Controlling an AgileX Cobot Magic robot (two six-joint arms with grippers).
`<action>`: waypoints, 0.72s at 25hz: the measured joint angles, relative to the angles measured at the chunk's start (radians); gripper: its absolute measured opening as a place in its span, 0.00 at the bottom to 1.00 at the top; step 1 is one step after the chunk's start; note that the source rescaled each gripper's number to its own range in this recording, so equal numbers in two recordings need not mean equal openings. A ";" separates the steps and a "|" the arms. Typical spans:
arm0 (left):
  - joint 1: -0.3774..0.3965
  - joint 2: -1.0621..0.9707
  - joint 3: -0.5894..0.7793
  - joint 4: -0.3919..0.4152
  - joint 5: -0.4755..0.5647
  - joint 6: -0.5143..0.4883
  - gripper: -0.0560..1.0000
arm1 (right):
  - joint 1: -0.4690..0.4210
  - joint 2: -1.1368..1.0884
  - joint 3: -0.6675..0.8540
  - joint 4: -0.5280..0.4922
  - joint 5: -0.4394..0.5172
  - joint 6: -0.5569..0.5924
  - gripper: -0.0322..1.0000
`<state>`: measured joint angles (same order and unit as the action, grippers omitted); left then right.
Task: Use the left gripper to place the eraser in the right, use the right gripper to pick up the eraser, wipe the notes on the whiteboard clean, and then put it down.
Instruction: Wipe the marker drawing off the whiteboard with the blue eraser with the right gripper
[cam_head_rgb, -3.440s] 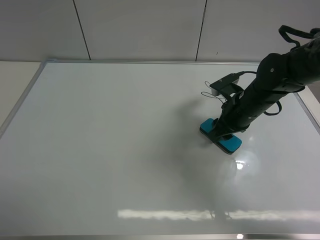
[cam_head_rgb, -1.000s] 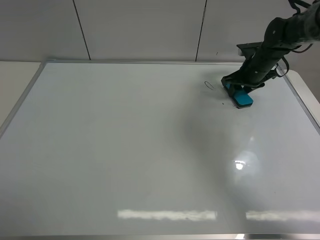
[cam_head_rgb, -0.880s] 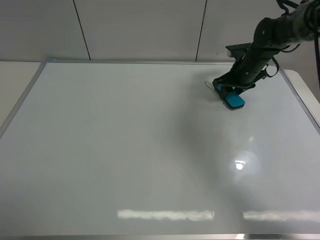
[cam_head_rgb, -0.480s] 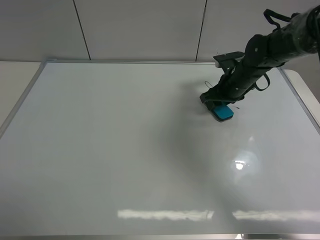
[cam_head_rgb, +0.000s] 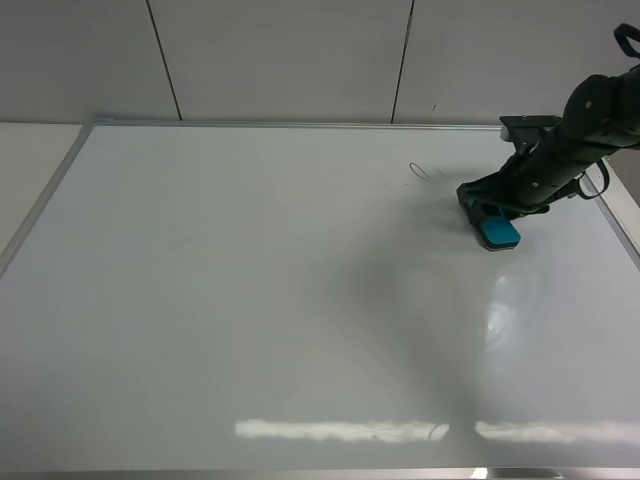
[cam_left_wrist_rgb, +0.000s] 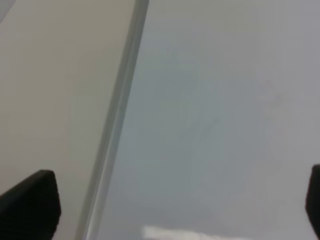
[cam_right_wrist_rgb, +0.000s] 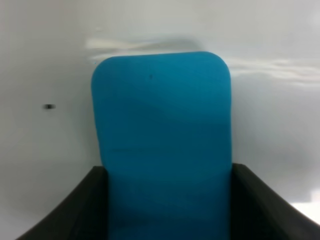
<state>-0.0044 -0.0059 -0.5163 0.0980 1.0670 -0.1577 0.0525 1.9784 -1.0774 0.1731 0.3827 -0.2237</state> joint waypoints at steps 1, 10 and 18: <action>0.000 0.000 0.000 0.000 0.000 0.000 1.00 | -0.008 0.000 0.000 0.003 0.000 0.004 0.04; 0.000 0.000 0.000 0.000 0.000 0.000 1.00 | 0.074 0.012 -0.029 0.016 -0.040 0.032 0.04; 0.000 0.000 0.000 0.000 0.000 0.000 1.00 | 0.247 0.203 -0.415 0.018 0.153 0.120 0.04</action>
<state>-0.0044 -0.0059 -0.5163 0.0980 1.0670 -0.1577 0.2998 2.1819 -1.4925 0.1909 0.5358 -0.1040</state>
